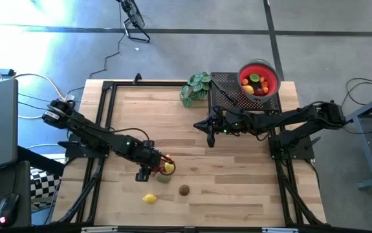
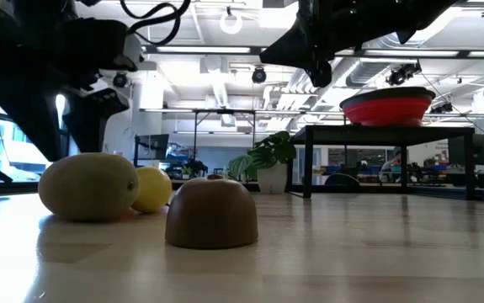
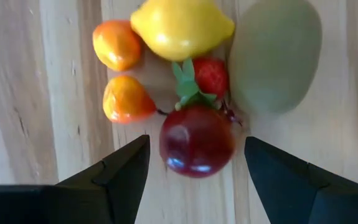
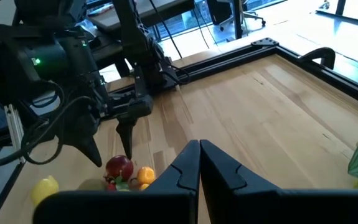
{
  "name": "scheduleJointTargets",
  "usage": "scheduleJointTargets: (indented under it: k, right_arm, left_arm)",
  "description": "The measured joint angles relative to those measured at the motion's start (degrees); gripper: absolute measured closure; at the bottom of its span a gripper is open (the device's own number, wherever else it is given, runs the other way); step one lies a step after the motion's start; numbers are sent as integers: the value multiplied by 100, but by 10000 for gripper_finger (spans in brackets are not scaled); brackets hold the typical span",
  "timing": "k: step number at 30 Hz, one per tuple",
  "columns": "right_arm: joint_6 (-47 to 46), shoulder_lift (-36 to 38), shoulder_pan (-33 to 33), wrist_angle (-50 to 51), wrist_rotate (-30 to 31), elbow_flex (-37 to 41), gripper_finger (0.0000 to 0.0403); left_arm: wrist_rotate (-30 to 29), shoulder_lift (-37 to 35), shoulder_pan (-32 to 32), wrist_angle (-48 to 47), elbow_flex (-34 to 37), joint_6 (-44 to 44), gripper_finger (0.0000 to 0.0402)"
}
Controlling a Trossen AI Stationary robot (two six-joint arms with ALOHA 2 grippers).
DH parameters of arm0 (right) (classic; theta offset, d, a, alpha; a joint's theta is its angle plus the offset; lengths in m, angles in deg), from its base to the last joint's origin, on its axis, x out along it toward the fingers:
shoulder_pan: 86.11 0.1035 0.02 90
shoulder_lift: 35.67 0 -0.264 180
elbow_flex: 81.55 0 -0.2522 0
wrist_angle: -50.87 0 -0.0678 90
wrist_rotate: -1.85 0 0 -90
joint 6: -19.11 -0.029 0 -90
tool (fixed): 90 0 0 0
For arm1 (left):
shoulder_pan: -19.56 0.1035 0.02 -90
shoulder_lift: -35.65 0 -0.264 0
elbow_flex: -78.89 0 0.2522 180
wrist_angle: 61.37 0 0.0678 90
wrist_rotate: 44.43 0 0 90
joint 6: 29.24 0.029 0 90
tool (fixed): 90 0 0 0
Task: Pick & Place Fruit
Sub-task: Put the red pomegranate into the red strainer bowl
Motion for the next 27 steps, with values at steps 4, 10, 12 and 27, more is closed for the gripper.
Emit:
scheduleJointTargets:
  k: [4, 10, 12, 27]
  right_arm:
    - [1, 0, 0, 23, 0, 0, 399]
    - [2, 0, -2, 37, 0, 0, 399]
    - [2, 0, -2, 39, 0, 0, 399]
    - [2, 0, -2, 77, 0, 2, 399]
  left_arm:
    - [38, 129, 0, -5, 4, -2, 144]
    - [96, 253, 0, 94, 6, -2, 144]
    - [124, 318, 0, 185, 0, 3, 144]
    - [360, 577, 0, 238, 9, 18, 144]
